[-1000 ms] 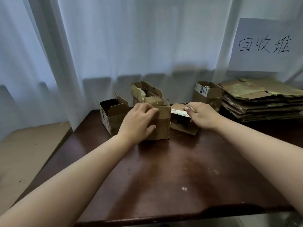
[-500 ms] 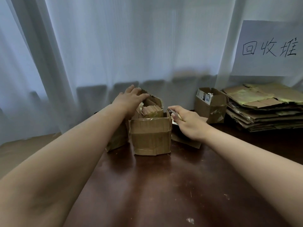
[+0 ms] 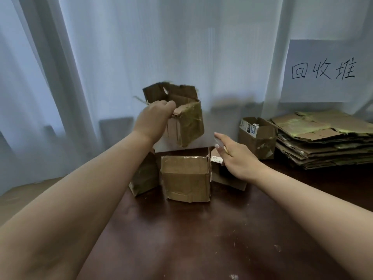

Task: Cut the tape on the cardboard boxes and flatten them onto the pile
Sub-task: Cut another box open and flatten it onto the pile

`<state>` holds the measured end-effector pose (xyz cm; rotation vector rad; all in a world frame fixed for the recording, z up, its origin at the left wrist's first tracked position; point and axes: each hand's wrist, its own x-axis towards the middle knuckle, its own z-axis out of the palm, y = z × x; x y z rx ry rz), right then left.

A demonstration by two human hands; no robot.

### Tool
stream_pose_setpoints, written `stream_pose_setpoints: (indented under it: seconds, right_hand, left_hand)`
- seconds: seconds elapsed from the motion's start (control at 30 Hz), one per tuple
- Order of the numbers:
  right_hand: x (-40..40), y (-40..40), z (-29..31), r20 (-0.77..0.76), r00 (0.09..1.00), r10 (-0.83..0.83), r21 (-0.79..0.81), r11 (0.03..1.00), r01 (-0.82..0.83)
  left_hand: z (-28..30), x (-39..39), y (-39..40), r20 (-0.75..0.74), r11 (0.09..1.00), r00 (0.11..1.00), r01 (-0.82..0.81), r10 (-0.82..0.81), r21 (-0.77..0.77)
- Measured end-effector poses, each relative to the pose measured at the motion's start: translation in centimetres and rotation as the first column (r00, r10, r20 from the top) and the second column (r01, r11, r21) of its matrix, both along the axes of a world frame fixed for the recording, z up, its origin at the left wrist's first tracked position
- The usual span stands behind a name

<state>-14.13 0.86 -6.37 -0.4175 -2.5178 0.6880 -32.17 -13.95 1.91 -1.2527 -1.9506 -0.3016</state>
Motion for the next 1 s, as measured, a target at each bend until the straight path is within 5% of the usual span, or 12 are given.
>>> stream_pose_setpoints:
  seconds: [0.17, 0.37, 0.7, 0.8, 1.0]
  right_hand:
    - [3.0, -0.6, 3.6, -0.206, 0.956, -0.209, -0.029, 0.978, 0.208]
    - [10.2, -2.7, 7.6, -0.287, 0.878, -0.382, -0.076, 0.923, 0.377]
    - [21.0, 0.4, 5.5, -0.247, 0.89, -0.384, -0.368, 0.887, 0.28]
    - [22.8, 1.7, 3.4, -0.09, 0.923, -0.373, -0.463, 0.836, 0.293]
    - [24.9, 3.2, 0.6, 0.126, 0.804, -0.58, -0.236, 0.77, 0.593]
  left_hand:
    - [3.8, 5.3, -0.6, -0.231, 0.995, 0.971, 0.08, -0.065, 0.057]
    - [6.4, 13.6, 0.7, -0.359, 0.979, 0.91, 0.194, -0.205, -0.067]
    - [5.2, 25.1, 4.2, -0.055, 0.915, 0.924, 0.363, -0.378, -0.177]
    - [2.4, 26.1, 6.1, 0.018, 0.897, 0.931, 0.357, -0.365, -0.26]
    - [-3.3, 25.9, 7.8, 0.361, 0.772, 0.874, 0.467, -0.326, -0.431]
